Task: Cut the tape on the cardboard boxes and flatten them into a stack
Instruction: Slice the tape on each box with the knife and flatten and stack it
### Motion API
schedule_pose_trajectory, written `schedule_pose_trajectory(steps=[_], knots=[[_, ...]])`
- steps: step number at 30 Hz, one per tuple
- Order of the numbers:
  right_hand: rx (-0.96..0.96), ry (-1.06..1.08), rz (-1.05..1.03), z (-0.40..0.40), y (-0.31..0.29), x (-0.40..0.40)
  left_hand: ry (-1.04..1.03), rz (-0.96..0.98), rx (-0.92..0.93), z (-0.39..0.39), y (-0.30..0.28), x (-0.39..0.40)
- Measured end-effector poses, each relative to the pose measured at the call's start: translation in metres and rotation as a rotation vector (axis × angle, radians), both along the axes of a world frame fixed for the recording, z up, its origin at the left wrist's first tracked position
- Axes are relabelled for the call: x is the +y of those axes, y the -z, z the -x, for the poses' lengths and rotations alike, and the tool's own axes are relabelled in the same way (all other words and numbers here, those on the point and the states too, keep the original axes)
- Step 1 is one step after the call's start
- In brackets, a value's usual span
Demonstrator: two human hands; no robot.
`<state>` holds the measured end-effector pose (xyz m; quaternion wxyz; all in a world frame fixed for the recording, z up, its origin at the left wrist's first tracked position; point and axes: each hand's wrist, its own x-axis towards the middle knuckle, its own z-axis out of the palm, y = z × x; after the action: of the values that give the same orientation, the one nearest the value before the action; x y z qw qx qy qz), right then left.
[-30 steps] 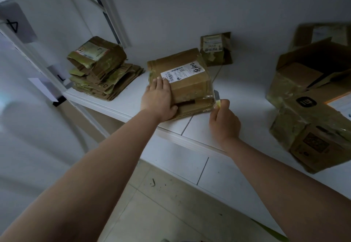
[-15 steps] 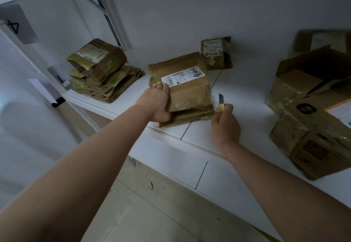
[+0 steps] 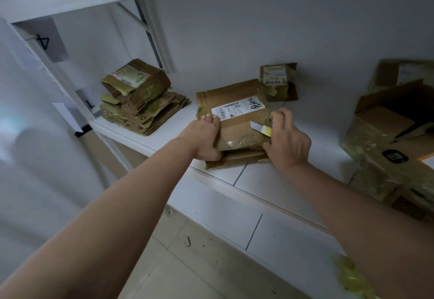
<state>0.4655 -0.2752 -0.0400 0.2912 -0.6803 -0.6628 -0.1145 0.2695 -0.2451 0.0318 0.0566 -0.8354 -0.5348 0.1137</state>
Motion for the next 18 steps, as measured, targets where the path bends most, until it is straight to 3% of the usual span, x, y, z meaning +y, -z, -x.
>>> schedule_pose_trajectory(steps=[4, 12, 15, 18], knots=[[-0.097, -0.110, -0.086, -0.005, 0.003, 0.005, 0.019, 0.016, 0.020, 0.001, 0.000, 0.003], [0.031, -0.242, 0.006, -0.017, -0.002, 0.005, 0.028, 0.074, 0.024, 0.001, -0.006, 0.002], [0.102, -0.242, 0.042, -0.023, -0.012, 0.000, 0.000, 0.186, -0.082, 0.006, -0.018, 0.002], [0.297, -0.187, 0.091, -0.027, -0.023, 0.000, -0.085, 0.312, -0.310, 0.012, -0.030, 0.005]])
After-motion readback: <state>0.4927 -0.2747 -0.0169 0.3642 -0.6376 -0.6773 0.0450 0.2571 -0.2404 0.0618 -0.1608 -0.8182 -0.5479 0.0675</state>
